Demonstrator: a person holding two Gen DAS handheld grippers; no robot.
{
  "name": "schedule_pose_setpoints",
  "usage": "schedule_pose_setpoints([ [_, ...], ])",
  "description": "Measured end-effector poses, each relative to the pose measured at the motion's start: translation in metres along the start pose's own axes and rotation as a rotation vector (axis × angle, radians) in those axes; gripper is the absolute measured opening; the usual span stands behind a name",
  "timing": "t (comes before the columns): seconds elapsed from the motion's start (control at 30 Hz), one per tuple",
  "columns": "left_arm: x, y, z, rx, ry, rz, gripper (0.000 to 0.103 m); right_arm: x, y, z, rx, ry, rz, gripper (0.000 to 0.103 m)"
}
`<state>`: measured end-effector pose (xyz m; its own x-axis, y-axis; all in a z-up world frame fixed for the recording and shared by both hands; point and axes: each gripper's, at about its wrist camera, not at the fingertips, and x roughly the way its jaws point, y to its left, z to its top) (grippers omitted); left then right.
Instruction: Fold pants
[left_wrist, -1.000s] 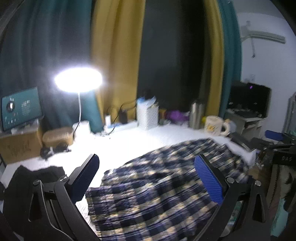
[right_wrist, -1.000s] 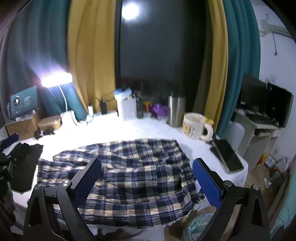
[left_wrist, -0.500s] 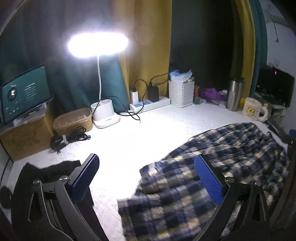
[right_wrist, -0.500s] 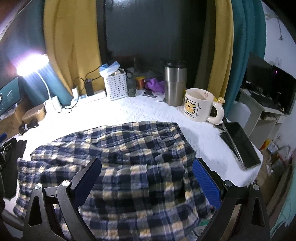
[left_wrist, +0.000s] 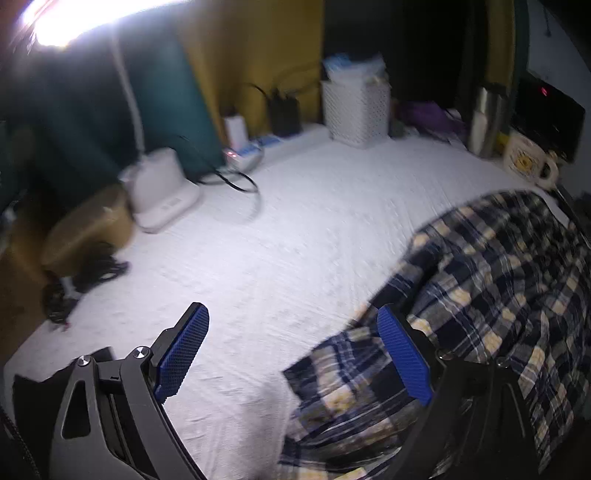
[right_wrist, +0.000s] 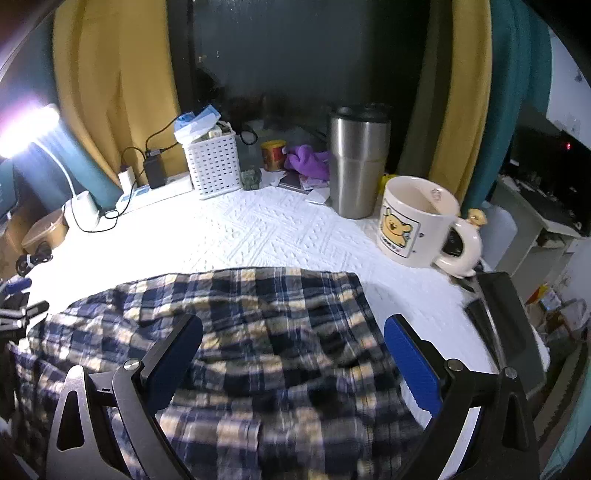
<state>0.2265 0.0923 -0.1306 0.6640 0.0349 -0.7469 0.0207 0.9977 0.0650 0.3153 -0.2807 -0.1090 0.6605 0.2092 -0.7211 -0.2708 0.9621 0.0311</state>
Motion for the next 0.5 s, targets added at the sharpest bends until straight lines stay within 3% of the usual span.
schedule_pose_setpoints([
  [0.13,0.017,-0.01,-0.008,0.043,0.08,-0.044,0.092,0.028,-0.007,0.012,0.007,0.037,0.011,0.088],
  [0.2,0.022,-0.013,-0.015,0.054,0.109,-0.057,0.086,0.045,-0.01,0.015,0.015,0.068,0.022,0.085],
  [0.27,0.021,-0.013,-0.021,0.027,0.127,-0.093,0.047,0.061,-0.015,0.015,0.036,0.105,0.03,0.08],
  [0.3,0.019,-0.012,-0.024,-0.01,0.133,-0.131,0.041,0.068,-0.015,0.013,0.037,0.122,0.038,0.077],
  [0.37,0.013,-0.012,-0.026,-0.031,0.127,-0.138,0.022,0.082,-0.016,0.007,0.03,0.157,0.044,0.075],
  [0.43,0.004,-0.014,-0.03,-0.042,0.111,-0.134,0.016,0.089,-0.013,0.001,0.0,0.156,0.033,0.071],
  [0.47,-0.002,-0.013,-0.031,-0.059,0.09,-0.135,0.014,0.09,-0.011,0.002,-0.02,0.153,0.019,0.061],
  [0.5,-0.007,-0.011,-0.032,-0.073,0.075,-0.133,0.013,0.091,-0.01,0.002,-0.03,0.157,0.021,0.025],
])
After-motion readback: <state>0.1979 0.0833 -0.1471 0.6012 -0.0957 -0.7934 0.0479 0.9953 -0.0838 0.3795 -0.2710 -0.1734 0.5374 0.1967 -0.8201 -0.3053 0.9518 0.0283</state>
